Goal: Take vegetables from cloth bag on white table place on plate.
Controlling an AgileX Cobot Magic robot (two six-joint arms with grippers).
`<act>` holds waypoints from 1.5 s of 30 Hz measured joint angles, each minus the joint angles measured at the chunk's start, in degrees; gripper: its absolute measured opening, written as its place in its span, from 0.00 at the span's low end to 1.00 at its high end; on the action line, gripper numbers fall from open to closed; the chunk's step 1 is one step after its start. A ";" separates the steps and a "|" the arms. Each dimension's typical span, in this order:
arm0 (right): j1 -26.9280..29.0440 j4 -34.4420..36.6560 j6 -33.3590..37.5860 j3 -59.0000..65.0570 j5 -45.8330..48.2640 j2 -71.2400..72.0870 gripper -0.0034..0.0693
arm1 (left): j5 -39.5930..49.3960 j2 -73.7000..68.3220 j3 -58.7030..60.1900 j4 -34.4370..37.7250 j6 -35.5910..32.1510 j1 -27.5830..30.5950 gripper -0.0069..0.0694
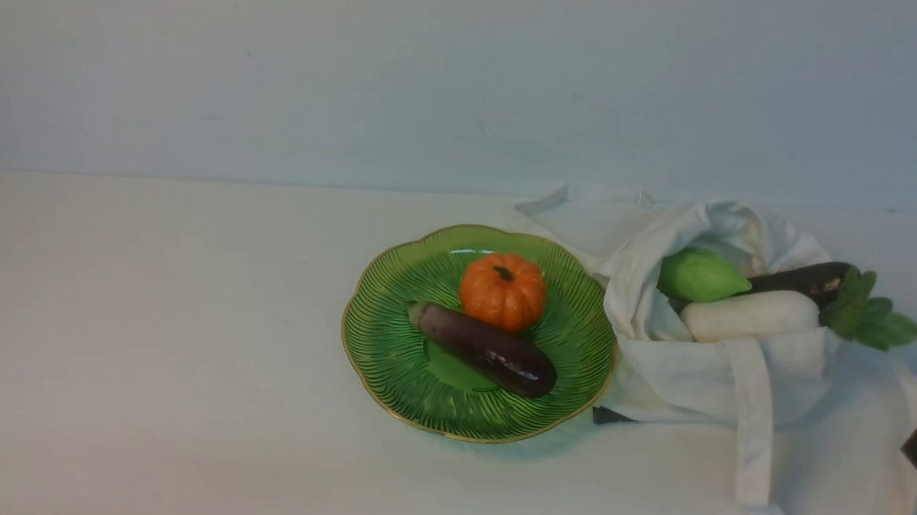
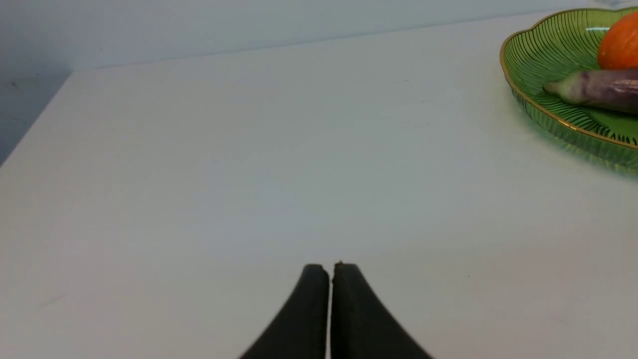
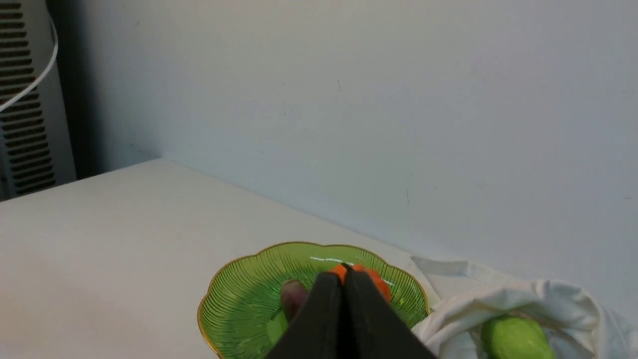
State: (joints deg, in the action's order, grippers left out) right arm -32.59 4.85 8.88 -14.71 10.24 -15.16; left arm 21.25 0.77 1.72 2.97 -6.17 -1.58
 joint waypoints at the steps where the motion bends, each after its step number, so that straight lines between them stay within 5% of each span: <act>1: 0.50 -0.67 0.00 0.30 0.49 0.33 0.03 | 0.00 0.00 0.00 0.00 0.00 0.00 0.08; 19: 26.08 -4.85 0.00 14.84 9.76 10.56 0.03 | 0.00 0.00 0.00 0.00 0.00 0.00 0.08; 45: 32.37 -4.85 -4.46 16.27 9.93 15.80 0.03 | 0.00 0.00 0.00 0.00 0.00 0.00 0.08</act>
State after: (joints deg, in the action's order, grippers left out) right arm -0.21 0.00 4.42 1.56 20.18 0.64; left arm 21.25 0.77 1.72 2.97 -6.17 -1.58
